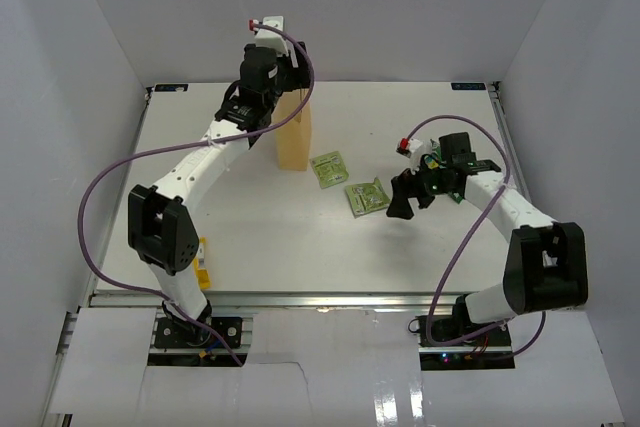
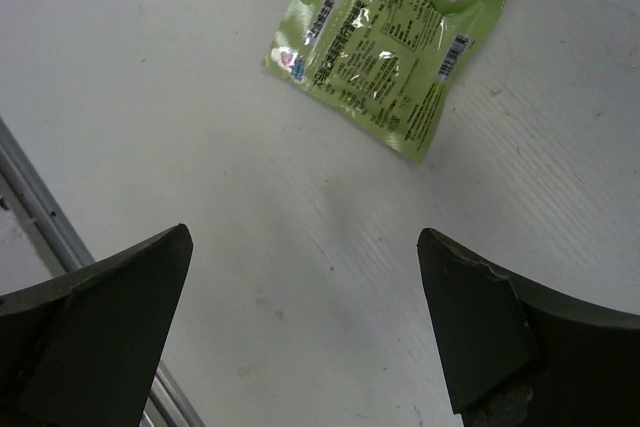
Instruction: Place the snacks into the paper bag
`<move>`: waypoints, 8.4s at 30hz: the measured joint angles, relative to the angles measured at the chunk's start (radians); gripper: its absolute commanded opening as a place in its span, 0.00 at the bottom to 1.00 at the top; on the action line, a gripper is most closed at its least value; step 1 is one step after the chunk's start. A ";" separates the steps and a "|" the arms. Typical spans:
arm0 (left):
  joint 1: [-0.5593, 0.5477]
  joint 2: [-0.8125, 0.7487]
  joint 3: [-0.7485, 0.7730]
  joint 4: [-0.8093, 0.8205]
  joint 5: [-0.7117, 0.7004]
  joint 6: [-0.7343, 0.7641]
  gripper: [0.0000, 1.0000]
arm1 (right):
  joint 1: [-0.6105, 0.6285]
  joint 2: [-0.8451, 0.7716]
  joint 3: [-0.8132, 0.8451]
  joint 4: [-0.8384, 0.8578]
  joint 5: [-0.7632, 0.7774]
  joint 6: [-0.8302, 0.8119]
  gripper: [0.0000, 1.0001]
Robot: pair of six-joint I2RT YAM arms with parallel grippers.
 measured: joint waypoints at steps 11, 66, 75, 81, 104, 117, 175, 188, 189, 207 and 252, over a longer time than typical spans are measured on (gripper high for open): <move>0.000 -0.525 -0.289 -0.066 0.168 -0.115 0.91 | 0.232 0.256 0.140 0.216 0.480 0.420 0.99; 0.000 -1.159 -0.933 -0.994 -0.214 -1.114 0.90 | 0.534 0.639 1.154 0.694 0.280 -0.345 0.08; 0.000 -1.172 -0.942 -1.010 -0.208 -1.114 0.90 | 0.530 0.727 1.141 0.753 0.341 -0.469 0.08; 0.000 -1.172 -0.948 -1.012 -0.208 -1.114 0.90 | 0.523 0.671 1.039 0.800 0.326 -0.498 0.08; 0.000 -1.117 -0.949 -1.038 -0.208 -1.180 0.90 | 0.509 0.566 0.921 0.767 0.292 -0.499 0.66; 0.021 -0.601 -0.870 -1.081 -0.324 -1.213 0.94 | 0.308 -0.027 0.423 0.468 0.097 -0.151 0.81; 0.224 -0.721 -0.798 -0.363 0.306 -0.688 0.08 | 0.102 -0.283 -0.134 0.352 -0.057 0.004 0.80; 0.111 -0.211 -0.100 -0.165 0.337 -0.418 0.08 | 0.102 -0.258 -0.134 0.352 -0.055 0.004 0.80; 0.111 -0.187 -0.079 -0.167 0.331 -0.399 0.08 | 0.102 -0.258 -0.134 0.352 -0.055 0.004 0.80; 0.111 -0.033 0.006 -0.208 0.216 -0.235 0.74 | 0.102 -0.258 -0.145 0.350 -0.028 0.003 0.81; 0.112 -1.045 -0.832 -0.218 0.340 -0.423 0.94 | -0.035 0.440 0.289 0.239 0.740 -0.214 0.25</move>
